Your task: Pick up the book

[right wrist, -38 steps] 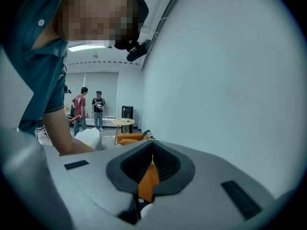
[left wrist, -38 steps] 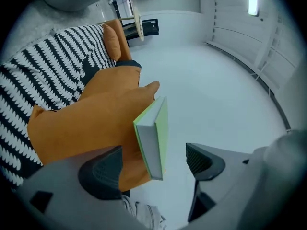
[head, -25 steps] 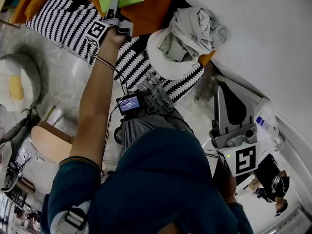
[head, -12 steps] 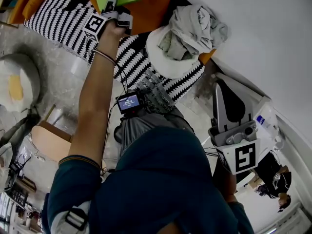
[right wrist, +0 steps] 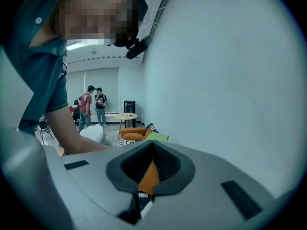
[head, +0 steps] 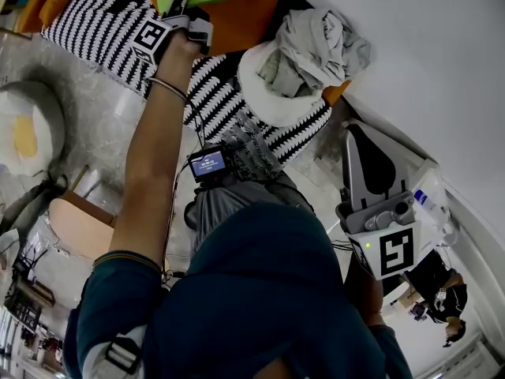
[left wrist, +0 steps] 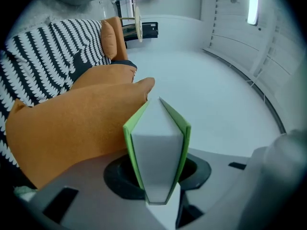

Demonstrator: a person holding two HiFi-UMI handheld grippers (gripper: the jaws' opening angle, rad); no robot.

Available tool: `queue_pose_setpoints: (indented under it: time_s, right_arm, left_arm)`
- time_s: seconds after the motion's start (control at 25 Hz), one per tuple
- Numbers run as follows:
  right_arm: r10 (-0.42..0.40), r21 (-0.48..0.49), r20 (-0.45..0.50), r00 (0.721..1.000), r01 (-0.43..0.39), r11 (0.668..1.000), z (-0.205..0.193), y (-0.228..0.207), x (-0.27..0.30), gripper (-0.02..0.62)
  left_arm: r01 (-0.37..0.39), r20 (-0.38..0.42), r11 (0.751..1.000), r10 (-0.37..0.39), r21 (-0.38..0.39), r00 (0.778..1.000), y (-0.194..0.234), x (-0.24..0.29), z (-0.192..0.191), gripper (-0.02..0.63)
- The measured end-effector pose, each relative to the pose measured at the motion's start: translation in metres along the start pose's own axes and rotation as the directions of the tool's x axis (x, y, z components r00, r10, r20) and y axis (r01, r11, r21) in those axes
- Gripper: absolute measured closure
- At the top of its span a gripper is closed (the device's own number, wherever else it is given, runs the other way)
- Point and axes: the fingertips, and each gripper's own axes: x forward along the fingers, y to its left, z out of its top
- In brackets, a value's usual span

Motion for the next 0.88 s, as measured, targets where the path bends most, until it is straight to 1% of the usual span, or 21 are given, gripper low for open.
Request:
queue_pose_setpoints:
  time_s: [0.12, 0.24, 0.4, 0.6, 0.76, 0.8, 0.88]
  right_arm:
    - [0.009, 0.001, 0.005, 1.000, -0.009, 1.000, 0.001, 0.000, 0.001, 0.581]
    - [0.021, -0.004, 0.024, 1.000, -0.021, 1.000, 0.004, 0.003, 0.000, 0.581]
    - [0.058, -0.048, 0.073, 0.996, -0.055, 0.997, 0.014, 0.008, -0.002, 0.581]
    - [0.093, -0.049, 0.105, 0.990, -0.089, 0.995, 0.023, 0.014, -0.005, 0.581]
    - [0.128, -0.050, 0.149, 0.980, -0.122, 0.991, 0.033, 0.021, -0.012, 0.581]
    - [0.136, -0.056, 0.162, 0.977, -0.129, 0.990, 0.036, 0.022, -0.014, 0.581]
    - [0.152, -0.067, 0.183, 0.971, -0.142, 0.988, 0.041, 0.025, -0.018, 0.581]
  left_arm:
    - [0.008, 0.002, 0.999, -0.008, 0.040, 1.000, -0.008, -0.007, 0.004, 0.468]
    - [0.026, -0.003, 0.995, -0.026, 0.097, 1.000, -0.026, -0.017, 0.008, 0.469]
    - [0.069, -0.010, 0.979, -0.068, 0.193, 0.998, -0.061, -0.033, 0.016, 0.469]
    - [0.130, -0.021, 0.943, -0.130, 0.307, 0.991, -0.113, -0.059, 0.026, 0.470]
    - [0.198, -0.028, 0.915, -0.202, 0.352, 0.979, -0.162, -0.087, 0.032, 0.471]
    - [0.206, -0.030, 0.905, -0.210, 0.371, 0.977, -0.174, -0.095, 0.033, 0.471]
    - [0.209, -0.034, 0.873, -0.216, 0.440, 0.976, -0.196, -0.111, 0.037, 0.472]
